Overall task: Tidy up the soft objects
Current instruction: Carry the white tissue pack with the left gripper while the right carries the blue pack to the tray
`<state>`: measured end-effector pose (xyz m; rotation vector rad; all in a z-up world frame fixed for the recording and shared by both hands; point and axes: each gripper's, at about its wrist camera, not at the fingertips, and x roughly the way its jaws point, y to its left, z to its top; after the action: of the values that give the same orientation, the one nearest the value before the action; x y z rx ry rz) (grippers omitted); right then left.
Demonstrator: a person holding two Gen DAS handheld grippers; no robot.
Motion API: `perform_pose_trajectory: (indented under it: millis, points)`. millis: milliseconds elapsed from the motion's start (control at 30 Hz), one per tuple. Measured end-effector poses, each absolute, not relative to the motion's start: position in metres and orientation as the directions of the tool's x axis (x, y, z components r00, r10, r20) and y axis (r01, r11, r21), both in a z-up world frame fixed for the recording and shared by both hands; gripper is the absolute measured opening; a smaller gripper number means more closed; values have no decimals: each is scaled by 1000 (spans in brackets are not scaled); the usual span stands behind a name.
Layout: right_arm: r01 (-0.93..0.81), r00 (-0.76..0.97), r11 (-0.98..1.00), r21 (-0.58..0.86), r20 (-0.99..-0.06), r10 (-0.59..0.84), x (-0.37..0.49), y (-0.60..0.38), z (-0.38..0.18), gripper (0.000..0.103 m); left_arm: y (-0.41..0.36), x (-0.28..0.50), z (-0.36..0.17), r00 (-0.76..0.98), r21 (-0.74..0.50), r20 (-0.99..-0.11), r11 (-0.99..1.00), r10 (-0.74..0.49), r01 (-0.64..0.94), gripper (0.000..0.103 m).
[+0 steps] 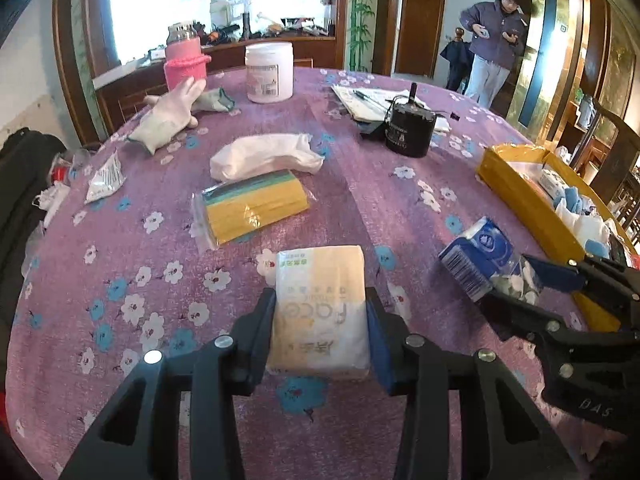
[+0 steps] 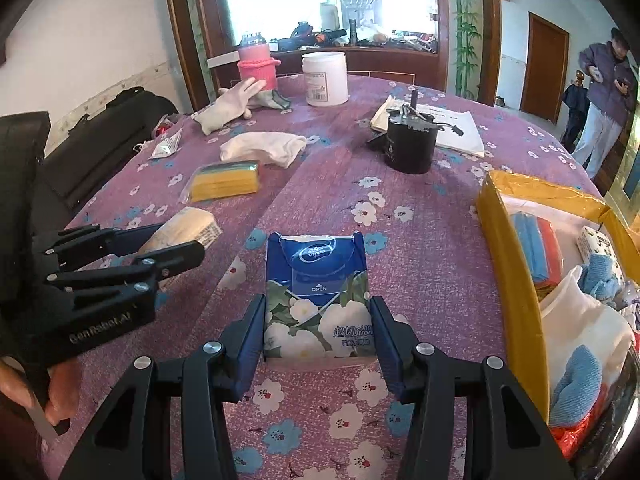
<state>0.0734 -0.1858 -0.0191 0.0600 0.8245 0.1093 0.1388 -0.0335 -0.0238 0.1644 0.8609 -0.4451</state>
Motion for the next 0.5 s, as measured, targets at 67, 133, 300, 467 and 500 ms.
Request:
perform_pose_trajectory:
  millis: [67, 133, 300, 467, 500]
  points:
    - [-68, 673, 993, 98, -730, 118, 73, -188, -19, 55, -29, 139, -21, 554, -73, -761, 893, -338, 444, 41]
    - [-67, 677, 992, 107, -726, 124, 72, -189, -18, 55, -25, 139, -16, 574, -79, -741, 894, -348, 440, 41]
    - [-70, 694, 991, 116, -708, 132, 69, -189, -11, 55, -17, 138, -8, 613, -101, -705, 906, -357, 411, 41]
    - [-65, 723, 989, 135, -677, 139, 64, -194, 0, 55, -22, 139, -9, 629, -70, -703, 913, -331, 403, 42]
    - [-65, 728, 988, 139, -671, 142, 64, -195, 2, 55, -23, 139, -8, 631, -67, -703, 913, -330, 402, 42]
